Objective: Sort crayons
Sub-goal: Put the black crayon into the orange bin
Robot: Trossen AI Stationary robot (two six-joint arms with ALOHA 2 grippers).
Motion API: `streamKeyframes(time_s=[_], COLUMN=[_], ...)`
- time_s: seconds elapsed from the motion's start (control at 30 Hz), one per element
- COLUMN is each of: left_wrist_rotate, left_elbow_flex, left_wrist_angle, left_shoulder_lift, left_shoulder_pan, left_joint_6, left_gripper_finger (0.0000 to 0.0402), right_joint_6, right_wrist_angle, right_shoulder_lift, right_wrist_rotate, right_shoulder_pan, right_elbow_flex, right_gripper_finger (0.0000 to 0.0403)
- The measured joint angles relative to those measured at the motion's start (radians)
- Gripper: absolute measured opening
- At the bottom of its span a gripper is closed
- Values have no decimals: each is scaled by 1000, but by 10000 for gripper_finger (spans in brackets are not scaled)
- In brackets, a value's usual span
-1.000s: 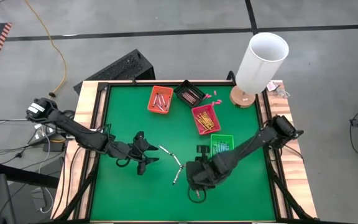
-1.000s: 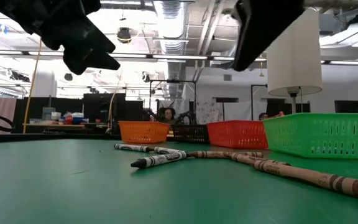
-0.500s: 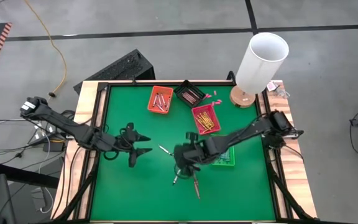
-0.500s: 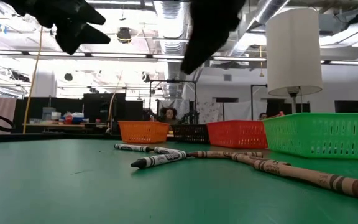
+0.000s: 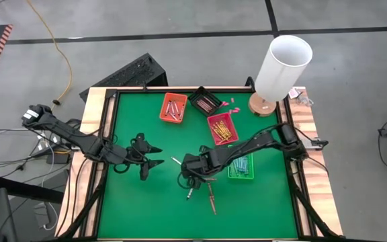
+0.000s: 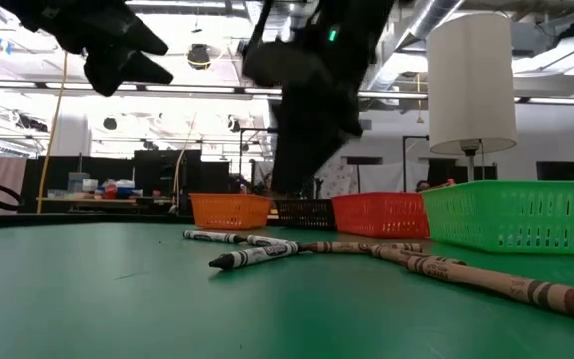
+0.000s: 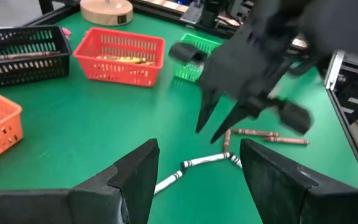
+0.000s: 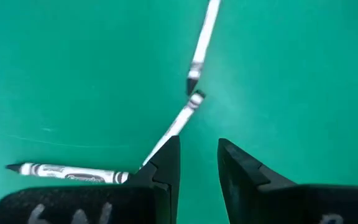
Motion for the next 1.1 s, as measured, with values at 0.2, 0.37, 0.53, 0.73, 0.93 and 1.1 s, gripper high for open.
streamKeyframes(time_s=[0.2,0.37,0.53,0.73,0.93,1.1], left_wrist_rotate=[-2,-2,-2,-8,-12,-13], left_elbow_flex=[0,0,0,0,0,0], left_wrist_angle=[-2,-13,-19,-22,-24,-25], left_shoulder_lift=[0,0,0,0,0,0], left_shoulder_pan=[-2,-2,-2,-2,-2,-2], left_joint_6=[0,0,-3,-10,-17,-17], left_gripper_finger=[215,215,215,215,215,215], right_joint_6=[18,26,63,74,89,105], right_wrist_angle=[22,45,79,118,126,110], right_shoulder_lift=[60,64,71,107,122,122], right_wrist_rotate=[-53,-54,-93,-98,-101,-100], right_shoulder_pan=[-28,-35,-35,-25,-26,-28], right_elbow_flex=[0,0,1,0,2,2], right_gripper_finger=[102,102,102,102,102,67])
